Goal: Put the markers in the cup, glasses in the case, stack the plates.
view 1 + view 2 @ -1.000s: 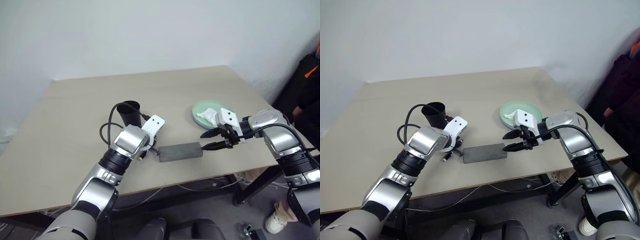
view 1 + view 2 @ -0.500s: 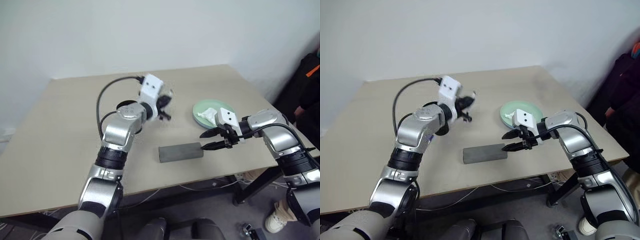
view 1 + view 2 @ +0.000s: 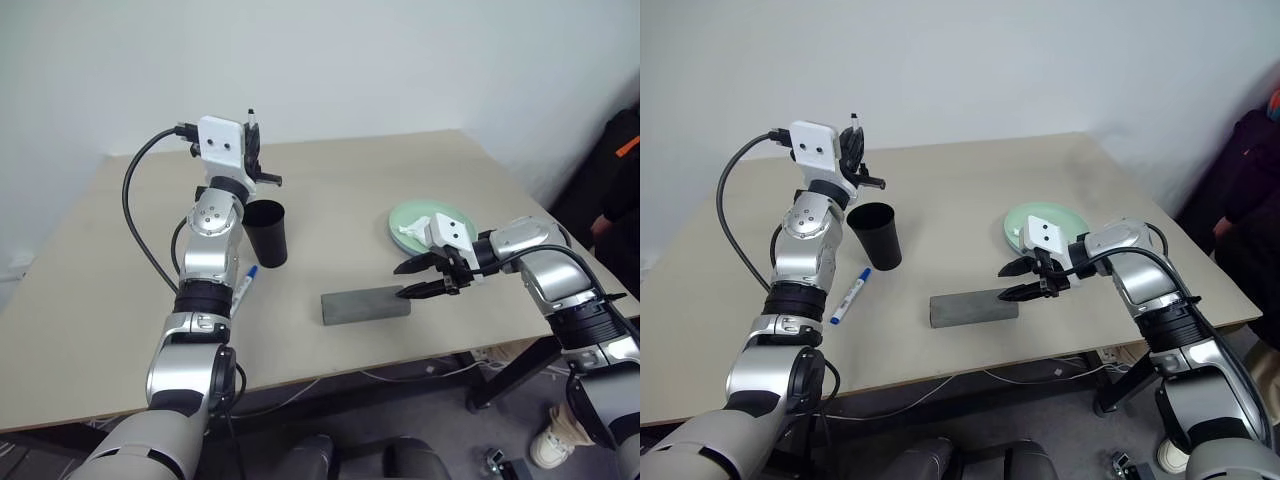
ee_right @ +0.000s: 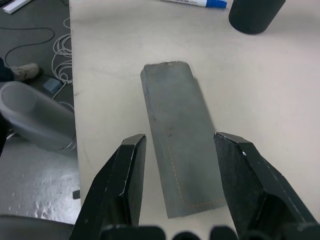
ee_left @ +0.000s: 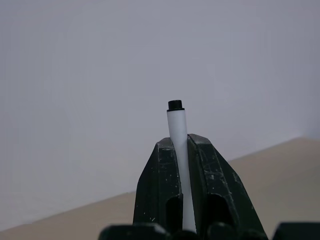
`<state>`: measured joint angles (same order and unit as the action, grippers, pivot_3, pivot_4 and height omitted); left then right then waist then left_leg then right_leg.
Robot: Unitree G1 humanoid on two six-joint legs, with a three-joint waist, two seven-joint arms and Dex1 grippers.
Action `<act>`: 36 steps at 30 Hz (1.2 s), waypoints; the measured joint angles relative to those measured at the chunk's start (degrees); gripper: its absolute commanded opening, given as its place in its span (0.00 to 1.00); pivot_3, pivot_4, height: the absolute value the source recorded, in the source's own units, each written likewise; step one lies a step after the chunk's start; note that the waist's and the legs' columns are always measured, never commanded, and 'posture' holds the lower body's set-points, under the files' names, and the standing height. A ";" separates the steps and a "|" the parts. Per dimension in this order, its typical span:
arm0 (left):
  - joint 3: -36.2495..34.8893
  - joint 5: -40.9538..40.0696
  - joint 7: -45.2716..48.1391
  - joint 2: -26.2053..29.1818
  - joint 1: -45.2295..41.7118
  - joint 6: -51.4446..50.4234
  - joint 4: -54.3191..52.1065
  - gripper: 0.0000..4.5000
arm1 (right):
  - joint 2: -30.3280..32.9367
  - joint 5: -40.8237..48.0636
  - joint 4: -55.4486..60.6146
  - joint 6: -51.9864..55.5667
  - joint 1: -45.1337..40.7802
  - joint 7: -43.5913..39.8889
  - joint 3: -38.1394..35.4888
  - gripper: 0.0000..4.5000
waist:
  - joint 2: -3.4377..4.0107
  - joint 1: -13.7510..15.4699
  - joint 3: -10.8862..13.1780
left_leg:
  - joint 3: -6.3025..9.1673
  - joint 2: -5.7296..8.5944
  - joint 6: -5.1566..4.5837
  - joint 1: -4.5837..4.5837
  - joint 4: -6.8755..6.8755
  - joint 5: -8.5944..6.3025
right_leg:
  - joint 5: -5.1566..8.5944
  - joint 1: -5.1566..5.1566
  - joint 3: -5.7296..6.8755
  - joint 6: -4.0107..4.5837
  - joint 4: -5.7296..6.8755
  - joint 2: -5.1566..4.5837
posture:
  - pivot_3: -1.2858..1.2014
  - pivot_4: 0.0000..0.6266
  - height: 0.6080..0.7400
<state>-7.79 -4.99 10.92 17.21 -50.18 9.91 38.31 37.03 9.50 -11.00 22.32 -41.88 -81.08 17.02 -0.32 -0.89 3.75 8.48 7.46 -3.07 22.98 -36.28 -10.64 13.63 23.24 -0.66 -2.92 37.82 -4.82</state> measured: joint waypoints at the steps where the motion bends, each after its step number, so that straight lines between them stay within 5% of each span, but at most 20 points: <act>1: 0.01 -0.05 0.25 -0.08 0.00 0.50 0.58 0.00 | 0.00 0.00 0.00 0.00 -0.01 0.01 0.00 0.52 | 0.00 0.01 0.00 | -0.01 0.01 -0.01 0.00 -0.01 0.00 | -0.01 0.00 0.00 -0.01 0.00 0.00 | 0.52 0.00 1.00; 14: 0.39 -0.15 2.48 -1.36 3.15 2.53 2.89 0.00 | -0.04 0.00 0.00 0.02 -0.04 0.13 0.00 0.52 | 0.02 -0.29 -0.02 | -0.04 0.00 -0.04 -0.03 -0.01 0.02 | -0.06 0.01 -0.05 0.00 0.03 0.02 | 0.52 0.00 1.00; 27: 0.37 -0.38 3.46 -1.07 10.46 -1.93 -6.30 0.98 | -0.10 -0.02 -0.02 0.02 -0.26 0.16 -0.01 0.52 | 0.03 -0.16 -0.03 | -0.02 -0.01 -0.06 -0.04 -0.11 0.03 | -0.16 -0.04 -0.04 0.00 0.02 0.05 | 0.52 0.00 1.00; 33: 0.31 -0.80 3.96 -0.17 11.51 -9.56 -15.65 0.99 | -0.27 -0.03 -0.06 -0.03 -0.40 0.15 -0.01 0.52 | 0.02 -0.18 -0.02 | -0.03 -0.01 -0.06 -0.02 -0.13 0.03 | -0.16 -0.03 -0.05 0.01 0.02 0.05 | 0.52 0.00 1.00; 36: 0.19 -2.88 4.81 3.22 12.96 -22.95 -27.13 0.99 | -0.28 -0.03 -0.08 -0.05 -0.43 0.12 -0.01 0.52 | 0.02 -0.39 -0.02 | -0.03 -0.02 -0.06 -0.02 -0.10 0.03 | -0.16 0.00 -0.07 0.00 0.02 0.06 | 0.52 0.00 1.00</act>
<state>-7.59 -7.87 15.72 20.43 -37.22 -13.04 11.18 36.75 9.47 -11.08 22.27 -42.31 -80.96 17.01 -0.29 -1.28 3.72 8.45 7.44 -3.13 22.96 -36.38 -10.61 13.47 23.24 -0.73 -2.92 37.84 -4.75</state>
